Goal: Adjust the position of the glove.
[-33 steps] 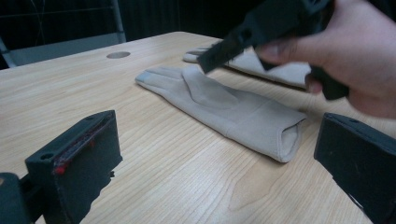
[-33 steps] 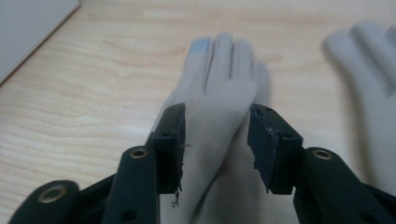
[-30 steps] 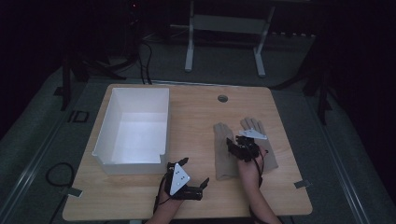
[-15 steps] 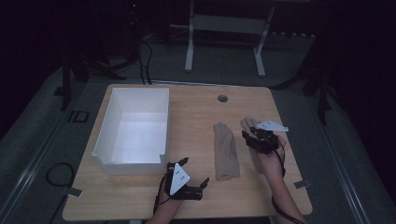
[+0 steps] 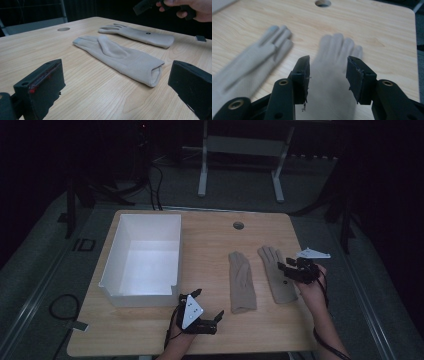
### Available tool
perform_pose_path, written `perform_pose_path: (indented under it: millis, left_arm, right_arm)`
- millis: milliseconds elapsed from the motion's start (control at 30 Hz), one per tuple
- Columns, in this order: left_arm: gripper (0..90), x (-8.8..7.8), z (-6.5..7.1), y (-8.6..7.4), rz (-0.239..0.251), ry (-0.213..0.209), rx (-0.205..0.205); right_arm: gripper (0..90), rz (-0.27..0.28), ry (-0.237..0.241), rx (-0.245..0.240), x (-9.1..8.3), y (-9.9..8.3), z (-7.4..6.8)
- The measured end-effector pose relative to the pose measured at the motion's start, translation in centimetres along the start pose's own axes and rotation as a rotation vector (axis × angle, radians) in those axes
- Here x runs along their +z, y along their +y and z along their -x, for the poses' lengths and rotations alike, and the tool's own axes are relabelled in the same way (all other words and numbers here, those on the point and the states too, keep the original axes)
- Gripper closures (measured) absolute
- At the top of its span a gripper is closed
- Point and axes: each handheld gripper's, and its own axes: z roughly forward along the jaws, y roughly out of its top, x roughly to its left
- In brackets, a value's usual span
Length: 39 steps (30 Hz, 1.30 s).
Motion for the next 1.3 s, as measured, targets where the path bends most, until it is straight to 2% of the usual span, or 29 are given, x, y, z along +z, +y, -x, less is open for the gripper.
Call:
perform_pose_path:
  millis: [133,267,533,633,733,800,967,1100,1300]
  left_arm:
    - [0.7,0.0,0.0,0.0,-0.001,0.000,0.002]
    - [0.7,0.0,0.0,0.0,-0.001,0.000,0.000]
    - [0.7,0.0,-0.1,0.0,-0.001,0.000,-0.002]
    - [0.7,0.0,0.0,0.0,-0.001,-0.001,0.002]
    - [0.7,0.0,0.0,0.0,-0.001,-0.001,0.002]
    - [0.7,0.0,0.0,0.0,0.000,0.000,0.001]
    - [0.7,0.0,-0.1,0.0,-0.001,0.000,-0.002]
    - [0.7,0.0,0.0,0.0,0.000,0.000,0.000]
    - [0.7,0.0,0.0,0.0,0.000,0.001,0.000]
  right_arm:
    - [52.7,-0.029,0.012,0.010,0.6,-1.3,0.8]
    - [53.2,-0.050,0.021,0.018,1.4,-2.3,1.1]
    - [53.5,-0.071,0.008,0.019,3.4,-2.9,0.7]
    - [62.8,-0.110,-0.003,0.023,4.6,-3.4,0.5]
    - [77.0,-0.091,-0.013,0.053,4.6,-3.6,0.4]
    - [80.8,-0.094,-0.027,0.071,4.6,-3.5,0.2]
    - [83.5,-0.070,-0.059,0.130,4.3,-3.4,-0.2]
    - [83.8,-0.045,-0.066,0.167,3.4,-2.8,-0.5]
    - [83.9,-0.001,-0.091,0.173,1.5,-0.9,-1.6]
